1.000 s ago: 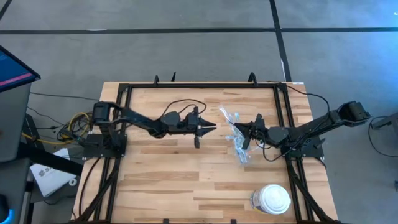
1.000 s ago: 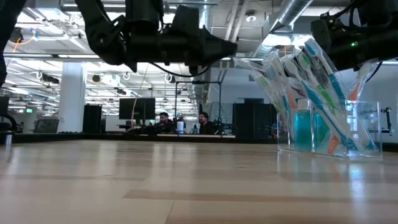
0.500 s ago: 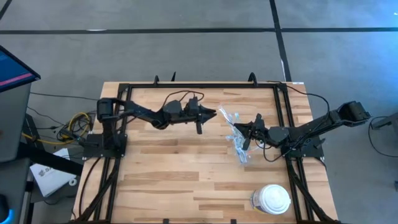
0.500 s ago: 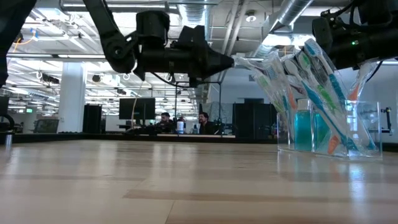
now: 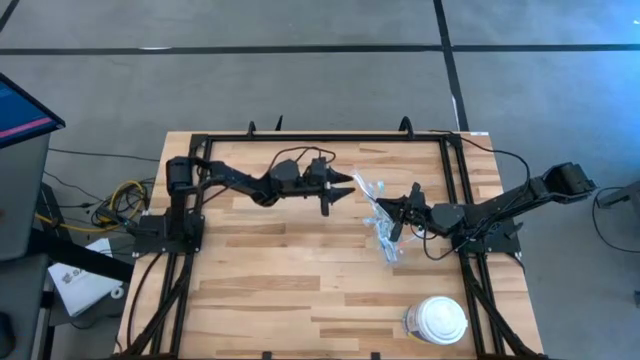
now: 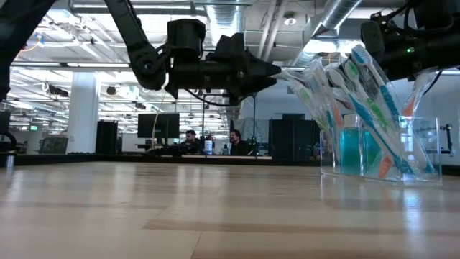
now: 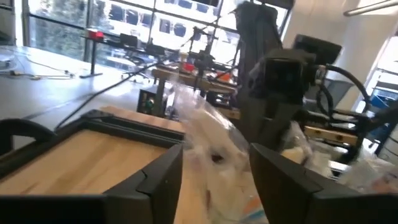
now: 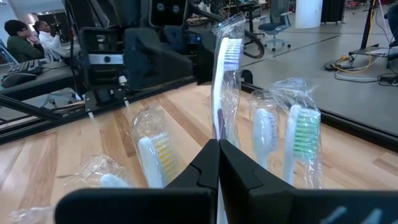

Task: Pick & Place toothbrushing station
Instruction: Put the purple toothbrush into the transparent organizer

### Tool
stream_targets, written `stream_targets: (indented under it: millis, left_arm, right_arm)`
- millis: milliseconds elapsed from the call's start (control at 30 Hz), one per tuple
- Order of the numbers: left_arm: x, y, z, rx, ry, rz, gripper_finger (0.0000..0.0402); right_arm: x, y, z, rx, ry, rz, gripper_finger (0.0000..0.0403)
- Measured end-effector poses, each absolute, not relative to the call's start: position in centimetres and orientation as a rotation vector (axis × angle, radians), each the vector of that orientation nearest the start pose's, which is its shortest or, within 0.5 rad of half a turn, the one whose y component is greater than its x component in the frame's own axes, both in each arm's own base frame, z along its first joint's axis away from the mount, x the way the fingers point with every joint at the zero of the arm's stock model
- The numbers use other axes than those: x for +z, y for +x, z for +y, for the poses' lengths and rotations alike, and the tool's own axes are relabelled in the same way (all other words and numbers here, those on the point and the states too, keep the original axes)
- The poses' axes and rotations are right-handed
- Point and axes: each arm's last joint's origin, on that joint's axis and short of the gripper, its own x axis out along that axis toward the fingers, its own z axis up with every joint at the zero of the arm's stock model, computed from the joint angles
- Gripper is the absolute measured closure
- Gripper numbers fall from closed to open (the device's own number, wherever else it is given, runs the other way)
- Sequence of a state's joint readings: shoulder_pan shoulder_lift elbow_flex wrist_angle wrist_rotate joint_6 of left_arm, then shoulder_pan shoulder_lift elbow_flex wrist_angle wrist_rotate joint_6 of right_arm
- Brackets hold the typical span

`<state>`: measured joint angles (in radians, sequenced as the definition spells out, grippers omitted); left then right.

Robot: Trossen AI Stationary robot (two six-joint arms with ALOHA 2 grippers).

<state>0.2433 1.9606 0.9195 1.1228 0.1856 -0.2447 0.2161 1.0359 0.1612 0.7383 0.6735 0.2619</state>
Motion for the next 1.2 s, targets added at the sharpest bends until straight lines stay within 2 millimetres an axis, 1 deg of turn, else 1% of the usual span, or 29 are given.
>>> stream_targets:
  millis: [133, 233, 433, 633, 767, 1133, 1200]
  left_arm:
    - [17.9, 38.3, 9.1, 0.065, -0.229, -0.114, 0.0204]
    - [18.5, 38.7, 9.2, 0.071, -0.224, -0.134, 0.0201]
    - [19.2, 39.1, 9.3, 0.076, -0.212, -0.160, 0.0213]
    - [19.3, 39.1, 9.5, 0.096, -0.211, -0.166, 0.0233]
    - [19.3, 39.1, 9.4, 0.096, -0.211, -0.164, 0.0263]
    - [19.3, 39.2, 9.3, 0.091, -0.211, -0.165, 0.0385]
    - [19.3, 39.2, 9.3, 0.091, -0.211, -0.166, 0.0397]
  right_arm:
    - [16.9, 17.8, 2.0, -0.470, 0.198, 0.063, 0.0403]
    - [16.9, 17.8, 2.0, -0.470, 0.198, 0.063, 0.0403]
    - [16.9, 17.8, 2.0, -0.470, 0.198, 0.062, 0.0403]
    - [16.9, 17.8, 2.0, -0.470, 0.198, 0.062, 0.0403]
    - [16.9, 17.8, 2.0, -0.474, 0.198, 0.062, 0.0403]
    - [16.8, 17.8, 1.9, -0.483, 0.194, 0.070, 0.0403]
    - [16.8, 17.8, 1.9, -0.483, 0.194, 0.069, 0.0403]
